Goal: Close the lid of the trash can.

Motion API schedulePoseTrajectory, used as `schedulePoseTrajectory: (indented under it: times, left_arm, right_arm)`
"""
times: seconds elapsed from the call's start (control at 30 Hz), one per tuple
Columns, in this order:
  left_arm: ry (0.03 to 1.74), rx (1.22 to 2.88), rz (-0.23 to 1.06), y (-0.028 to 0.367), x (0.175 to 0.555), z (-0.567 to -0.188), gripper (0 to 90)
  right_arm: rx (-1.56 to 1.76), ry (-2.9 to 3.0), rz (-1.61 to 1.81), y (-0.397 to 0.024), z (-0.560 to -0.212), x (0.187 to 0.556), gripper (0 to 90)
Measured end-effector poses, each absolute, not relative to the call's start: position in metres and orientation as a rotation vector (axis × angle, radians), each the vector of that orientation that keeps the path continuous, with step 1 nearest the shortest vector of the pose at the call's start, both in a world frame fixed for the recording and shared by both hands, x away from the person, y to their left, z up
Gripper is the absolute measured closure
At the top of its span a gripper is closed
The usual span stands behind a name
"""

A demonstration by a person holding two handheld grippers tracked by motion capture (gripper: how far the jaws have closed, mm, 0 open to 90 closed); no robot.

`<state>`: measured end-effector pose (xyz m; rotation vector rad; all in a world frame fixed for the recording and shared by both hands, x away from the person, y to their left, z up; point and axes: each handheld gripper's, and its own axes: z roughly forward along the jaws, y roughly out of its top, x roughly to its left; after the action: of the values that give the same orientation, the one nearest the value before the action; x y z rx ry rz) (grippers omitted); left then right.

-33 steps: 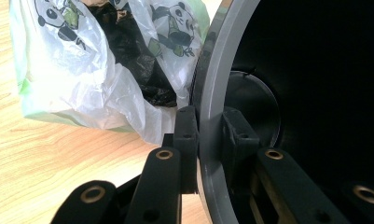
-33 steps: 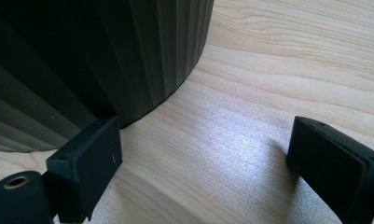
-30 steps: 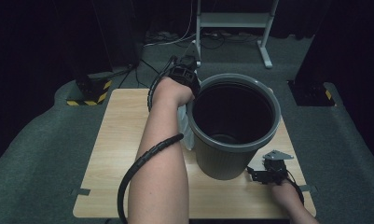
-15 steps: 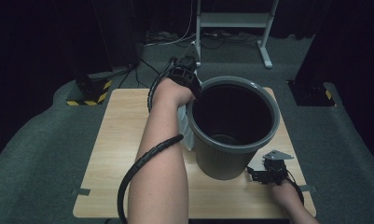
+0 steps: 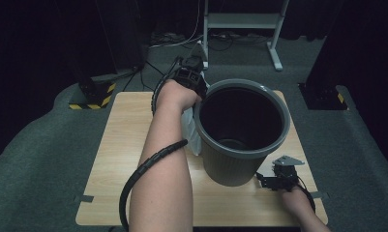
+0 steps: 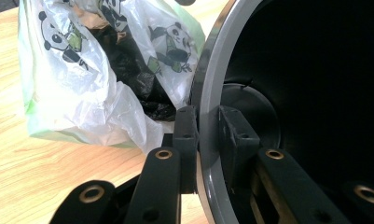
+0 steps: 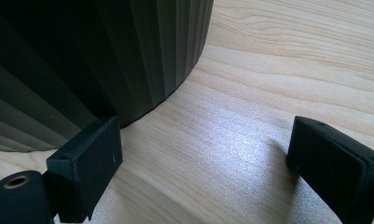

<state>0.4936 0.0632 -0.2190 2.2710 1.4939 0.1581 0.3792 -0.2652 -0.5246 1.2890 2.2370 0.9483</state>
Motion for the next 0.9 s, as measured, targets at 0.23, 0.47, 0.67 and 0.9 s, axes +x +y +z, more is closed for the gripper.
schedulePoseTrajectory:
  times: [0.23,0.47,0.67,0.9]
  left_arm:
    - [1.517,2.253,0.135,0.064,0.495,-0.219,70.0]
    - [1.431,2.225,0.227,0.067,0.492,-0.209,46.6]
    - [1.397,2.241,0.333,0.080,0.488,-0.209,34.5]
    - [1.419,2.249,0.420,0.103,0.483,-0.210,28.3]
  right_arm:
    - [1.288,2.237,0.948,-0.265,-0.525,0.379,9.8]
    - [1.288,2.238,0.949,-0.265,-0.525,0.379,9.8]
    - [1.288,2.238,0.949,-0.265,-0.525,0.379,9.8]
    - [1.287,2.238,0.949,-0.265,-0.525,0.379,9.7]
